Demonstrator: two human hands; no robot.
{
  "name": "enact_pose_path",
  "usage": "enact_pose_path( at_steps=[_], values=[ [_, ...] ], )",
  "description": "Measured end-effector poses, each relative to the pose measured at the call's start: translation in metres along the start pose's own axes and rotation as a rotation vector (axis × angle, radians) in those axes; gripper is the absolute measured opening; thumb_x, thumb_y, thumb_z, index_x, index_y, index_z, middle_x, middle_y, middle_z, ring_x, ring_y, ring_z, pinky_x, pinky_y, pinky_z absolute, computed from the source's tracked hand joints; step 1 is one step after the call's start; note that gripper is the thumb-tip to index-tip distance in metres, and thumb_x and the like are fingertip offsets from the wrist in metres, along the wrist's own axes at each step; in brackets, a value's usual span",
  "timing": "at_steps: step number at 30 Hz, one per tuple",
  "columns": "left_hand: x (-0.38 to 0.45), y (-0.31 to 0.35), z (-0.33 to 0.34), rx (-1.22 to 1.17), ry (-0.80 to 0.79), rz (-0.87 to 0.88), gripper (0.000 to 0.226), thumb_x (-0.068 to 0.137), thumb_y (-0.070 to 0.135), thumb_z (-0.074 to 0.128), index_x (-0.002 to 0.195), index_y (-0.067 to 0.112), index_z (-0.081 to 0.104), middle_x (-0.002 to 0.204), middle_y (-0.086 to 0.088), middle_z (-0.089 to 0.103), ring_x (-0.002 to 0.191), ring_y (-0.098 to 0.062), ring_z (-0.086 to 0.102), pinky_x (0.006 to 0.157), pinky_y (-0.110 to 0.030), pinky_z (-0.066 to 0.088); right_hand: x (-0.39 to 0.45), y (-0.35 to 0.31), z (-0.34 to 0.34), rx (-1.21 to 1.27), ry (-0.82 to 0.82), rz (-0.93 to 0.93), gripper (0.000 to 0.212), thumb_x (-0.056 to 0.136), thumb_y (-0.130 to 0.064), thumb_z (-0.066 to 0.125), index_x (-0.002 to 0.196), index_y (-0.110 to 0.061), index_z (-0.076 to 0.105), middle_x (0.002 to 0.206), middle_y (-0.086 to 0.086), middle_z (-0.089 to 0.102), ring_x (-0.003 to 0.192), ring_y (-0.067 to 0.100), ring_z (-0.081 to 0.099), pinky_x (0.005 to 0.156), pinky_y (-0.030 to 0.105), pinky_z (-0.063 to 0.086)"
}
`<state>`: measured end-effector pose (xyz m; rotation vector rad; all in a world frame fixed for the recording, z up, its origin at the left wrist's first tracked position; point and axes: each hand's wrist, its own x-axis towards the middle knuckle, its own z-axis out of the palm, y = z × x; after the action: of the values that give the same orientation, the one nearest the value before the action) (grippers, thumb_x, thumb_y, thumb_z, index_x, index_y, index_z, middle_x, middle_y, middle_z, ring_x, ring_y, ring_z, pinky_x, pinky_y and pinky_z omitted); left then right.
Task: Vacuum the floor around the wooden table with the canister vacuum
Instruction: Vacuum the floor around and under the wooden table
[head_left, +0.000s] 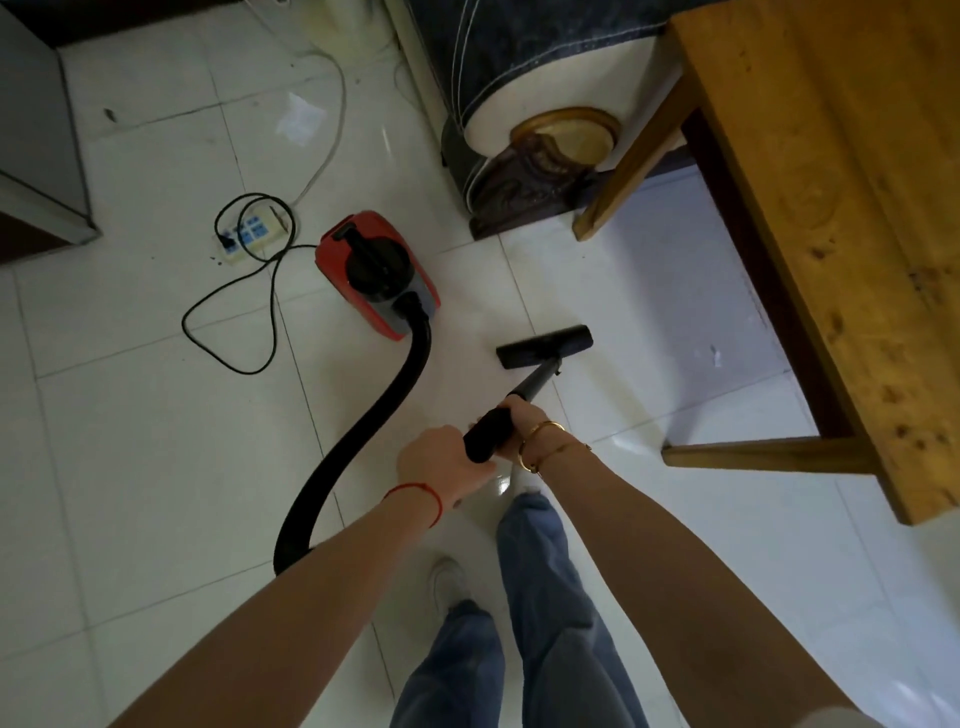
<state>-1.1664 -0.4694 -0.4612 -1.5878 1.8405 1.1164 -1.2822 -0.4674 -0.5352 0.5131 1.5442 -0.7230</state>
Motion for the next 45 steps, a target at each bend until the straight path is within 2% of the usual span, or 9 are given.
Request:
enact_pose_path(
  at_steps=[9,12,15,20,29,34,38,41,45],
  values=[
    [-0.049,-0.037,0.026,0.344,0.040,0.154,0.030,0.085,0.036,0.060,0.106,0.014,0.059,0.094,-0.002,0.063,0.079,-0.017,0.061,0.063,-0.024,0.041,-0.017,0.071,-0.013,-0.246,-0.012,0.036,0.024,0.092,-0.019,0.050,0.109,-0.004,0.041,0.087,0.014,0.054,0.078,0.027,0.057,0.076,0.040,0.049],
    [-0.062,-0.041,0.031,0.433,0.035,0.187,0.029,0.086,0.035,0.060,0.107,0.015,0.058,0.099,-0.003,0.065,0.087,-0.018,0.065,0.065,-0.025,0.042,-0.023,0.089,-0.013,-0.307,0.034,0.033,0.034,0.091,-0.018,0.052,0.119,-0.001,0.043,0.113,0.018,0.058,0.098,0.032,0.061,0.062,0.039,0.050],
    [-0.068,-0.045,0.037,0.453,0.029,0.203,0.028,0.087,0.033,0.059,0.108,0.014,0.058,0.100,-0.003,0.064,0.088,-0.019,0.065,0.066,-0.025,0.043,-0.022,0.101,-0.014,-0.312,0.073,0.013,0.041,0.090,-0.017,0.052,0.127,-0.003,0.040,0.118,0.018,0.058,0.084,0.030,0.060,0.042,0.033,0.045],
    [-0.071,-0.040,0.046,0.471,0.027,0.216,0.031,0.089,0.035,0.057,0.110,0.013,0.055,0.103,-0.004,0.062,0.089,-0.019,0.064,0.066,-0.024,0.041,-0.023,0.101,-0.024,-0.368,0.074,-0.038,0.038,0.095,-0.014,0.044,0.130,0.000,0.038,0.094,0.013,0.051,0.062,0.021,0.049,0.042,0.033,0.039],
    [-0.045,0.014,0.053,0.320,0.085,0.155,0.031,0.088,0.036,0.058,0.109,0.014,0.055,0.099,-0.003,0.060,0.083,-0.017,0.061,0.065,-0.023,0.041,-0.007,0.038,-0.049,-0.513,0.029,-0.119,0.041,0.096,-0.013,0.043,0.133,0.002,0.033,0.103,0.013,0.046,0.083,0.027,0.050,0.044,0.030,0.036],
    [-0.013,0.059,0.046,0.243,0.118,0.110,0.033,0.089,0.038,0.057,0.110,0.013,0.055,0.104,-0.005,0.059,0.093,-0.022,0.063,0.077,-0.029,0.047,0.013,-0.018,-0.055,-0.592,-0.001,-0.156,0.040,0.095,-0.015,0.046,0.130,0.001,0.037,0.076,0.008,0.048,0.076,0.026,0.055,0.045,0.029,0.038],
    [0.015,0.091,0.037,0.110,0.171,0.044,0.029,0.087,0.038,0.059,0.104,0.014,0.058,0.091,-0.002,0.057,0.083,-0.020,0.063,0.070,-0.027,0.049,0.024,-0.068,-0.057,-0.728,-0.037,-0.191,0.033,0.097,-0.022,0.045,0.123,-0.003,0.039,0.091,0.013,0.054,0.077,0.028,0.057,0.046,0.031,0.044],
    [0.031,0.109,0.029,0.052,0.186,0.011,0.029,0.086,0.036,0.059,0.103,0.013,0.058,0.089,-0.002,0.056,0.082,-0.020,0.062,0.070,-0.027,0.050,0.031,-0.101,-0.063,-1.085,-0.029,-0.426,0.035,0.100,-0.026,0.037,0.127,-0.004,0.042,0.109,0.018,0.054,0.086,0.034,0.060,0.063,0.040,0.055],
    [0.047,0.123,0.019,0.052,0.202,-0.027,0.029,0.086,0.036,0.060,0.102,0.011,0.058,0.086,-0.001,0.054,0.075,-0.018,0.059,0.066,-0.026,0.050,0.036,-0.132,-0.079,-1.823,-0.096,-0.940,0.048,0.092,-0.006,0.048,0.138,-0.011,0.041,0.136,0.015,0.041,0.117,0.032,0.048,0.100,0.038,0.044]
  ],
)
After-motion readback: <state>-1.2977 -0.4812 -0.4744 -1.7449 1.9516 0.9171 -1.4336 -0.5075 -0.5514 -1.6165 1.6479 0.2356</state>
